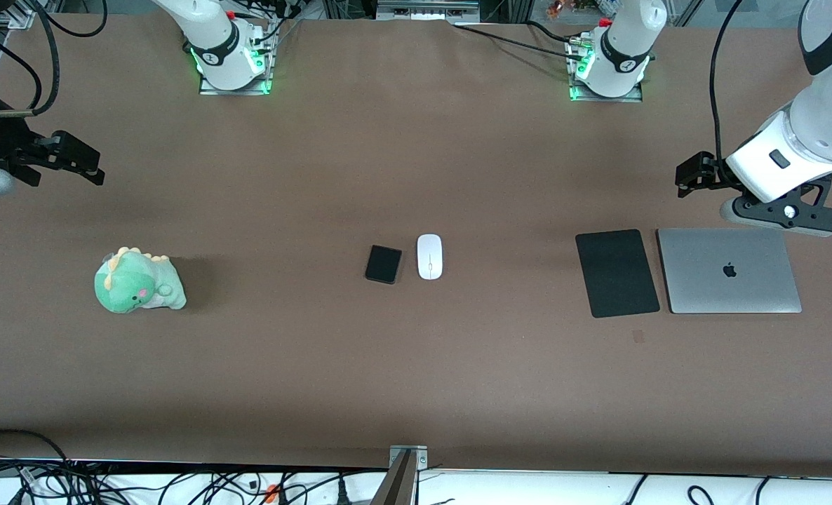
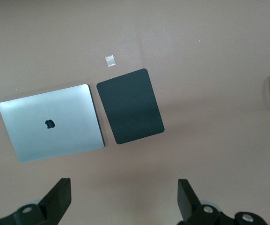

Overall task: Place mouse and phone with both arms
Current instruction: 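Move the left gripper from rest toward the white mouse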

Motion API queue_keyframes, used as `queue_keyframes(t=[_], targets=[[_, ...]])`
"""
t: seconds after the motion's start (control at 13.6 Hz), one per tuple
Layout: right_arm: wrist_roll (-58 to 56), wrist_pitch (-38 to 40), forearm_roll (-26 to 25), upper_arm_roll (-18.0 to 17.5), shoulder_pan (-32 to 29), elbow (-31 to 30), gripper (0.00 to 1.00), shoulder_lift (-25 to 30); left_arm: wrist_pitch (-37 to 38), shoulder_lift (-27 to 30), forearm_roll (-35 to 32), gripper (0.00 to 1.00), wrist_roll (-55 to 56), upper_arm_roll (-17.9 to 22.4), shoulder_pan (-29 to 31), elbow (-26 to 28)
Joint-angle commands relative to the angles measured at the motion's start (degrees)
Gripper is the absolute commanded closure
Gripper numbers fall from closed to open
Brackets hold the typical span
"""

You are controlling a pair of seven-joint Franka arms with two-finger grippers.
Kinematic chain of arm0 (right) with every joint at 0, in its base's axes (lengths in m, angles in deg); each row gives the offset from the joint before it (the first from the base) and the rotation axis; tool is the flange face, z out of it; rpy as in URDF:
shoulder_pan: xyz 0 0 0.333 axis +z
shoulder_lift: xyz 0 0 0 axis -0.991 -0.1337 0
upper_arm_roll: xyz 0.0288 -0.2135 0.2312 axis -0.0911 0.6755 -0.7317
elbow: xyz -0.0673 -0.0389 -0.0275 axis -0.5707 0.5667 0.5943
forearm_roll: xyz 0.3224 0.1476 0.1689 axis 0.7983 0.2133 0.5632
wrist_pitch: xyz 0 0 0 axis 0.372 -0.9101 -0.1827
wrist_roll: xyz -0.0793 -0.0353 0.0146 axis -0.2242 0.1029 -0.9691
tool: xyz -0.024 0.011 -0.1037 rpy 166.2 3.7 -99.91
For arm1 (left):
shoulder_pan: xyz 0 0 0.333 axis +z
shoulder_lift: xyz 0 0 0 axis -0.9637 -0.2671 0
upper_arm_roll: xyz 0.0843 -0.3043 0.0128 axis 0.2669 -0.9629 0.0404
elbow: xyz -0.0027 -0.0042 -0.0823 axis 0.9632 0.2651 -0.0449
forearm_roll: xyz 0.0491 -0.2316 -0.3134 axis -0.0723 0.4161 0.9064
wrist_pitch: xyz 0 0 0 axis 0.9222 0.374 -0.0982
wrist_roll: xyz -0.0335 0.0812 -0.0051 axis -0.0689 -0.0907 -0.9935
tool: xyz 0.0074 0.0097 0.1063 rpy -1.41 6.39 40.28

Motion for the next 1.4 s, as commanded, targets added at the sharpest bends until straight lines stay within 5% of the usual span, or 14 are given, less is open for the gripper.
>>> queue_keyframes(t=[0.0, 0.52, 0.81, 0.96, 1.33], targets=[[0.5, 0.0, -0.6, -0.3, -0.3, -0.2, 0.0, 0.6, 1.1, -0.2, -1.0, 0.0, -0.6, -0.2, 0.1, -1.2], [0.3, 0.5, -0.6, -0.3, -0.3, -0.1, 0.0, 0.6, 1.2, -0.4, -0.6, 0.0, -0.4, 0.1, 0.4, -0.2], [-0.1, 0.5, -0.6, -0.3, -0.3, -0.2, 0.0, 0.8, 2.5, -7.5, -0.1, 0.0, 0.4, -0.4, -2.5, -0.2], [0.0, 0.7, -0.6, -0.3, -0.3, -0.1, 0.0, 0.8, -1.9, -11.5, 1.2, 0.0, 2.5, -0.7, -5.7, 0.6], [0.0, 0.8, -0.5, -0.2, -0.3, -0.1, 0.0, 0.8, -17.3, -20.2, 1.7, 0.0, 28.1, -0.9, -19.2, 0.7]])
